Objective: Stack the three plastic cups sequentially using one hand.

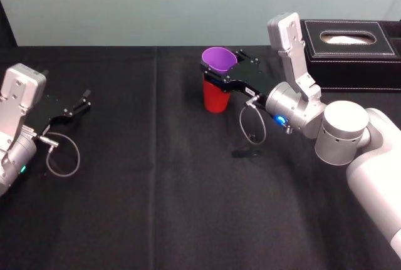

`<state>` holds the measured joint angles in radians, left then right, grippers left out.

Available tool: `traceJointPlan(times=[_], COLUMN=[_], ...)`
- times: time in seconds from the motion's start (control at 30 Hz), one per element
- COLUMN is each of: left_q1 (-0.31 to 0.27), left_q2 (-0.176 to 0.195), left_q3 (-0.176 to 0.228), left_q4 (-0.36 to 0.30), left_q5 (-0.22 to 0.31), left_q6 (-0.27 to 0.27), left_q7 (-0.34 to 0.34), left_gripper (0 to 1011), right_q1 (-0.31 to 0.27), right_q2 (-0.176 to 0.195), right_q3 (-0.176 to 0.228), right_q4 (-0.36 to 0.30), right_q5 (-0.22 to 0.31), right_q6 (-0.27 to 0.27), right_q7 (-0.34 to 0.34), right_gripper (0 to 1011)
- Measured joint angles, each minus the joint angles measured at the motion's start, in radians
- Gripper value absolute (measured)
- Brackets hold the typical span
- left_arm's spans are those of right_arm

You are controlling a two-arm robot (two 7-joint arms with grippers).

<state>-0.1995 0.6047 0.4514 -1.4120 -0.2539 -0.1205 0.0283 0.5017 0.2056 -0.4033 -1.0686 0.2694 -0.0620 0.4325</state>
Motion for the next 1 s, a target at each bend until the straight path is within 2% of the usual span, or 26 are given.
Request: traceJointPlan(times=[0.17, 0.47, 0.6, 0.73, 1.0], left_q1=[0.0, 0.0, 0.0, 0.0, 0.0], left_q2=[0.0, 0.0, 0.0, 0.0, 0.0], left_q3=[0.0, 0.0, 0.0, 0.0, 0.0], left_q4=[0.0, 0.0, 0.0, 0.0, 0.0], left_q5=[0.0, 0.0, 0.0, 0.0, 0.0], left_q6=[0.0, 0.0, 0.0, 0.0, 0.0], left_q7=[0.0, 0.0, 0.0, 0.0, 0.0], left_gripper=[1005, 1005, 1005, 1004, 1005], right_q1=[0.0, 0.0, -0.001, -0.033, -0.114], right_q2=[0.001, 0.001, 0.002, 0.016, 0.057], right_q3=[0.0, 0.0, 0.0, 0.007, 0.039], right_q4=[-0.001, -0.003, -0.006, -0.071, -0.224], right_q5=[0.001, 0.002, 0.002, -0.002, -0.006], right_q6=[0.0, 0.0, 0.0, 0.004, 0.068], right_q7=[0.0, 0.0, 0.0, -0.017, -0.063], right_gripper=[742, 973, 1003, 1004, 1003])
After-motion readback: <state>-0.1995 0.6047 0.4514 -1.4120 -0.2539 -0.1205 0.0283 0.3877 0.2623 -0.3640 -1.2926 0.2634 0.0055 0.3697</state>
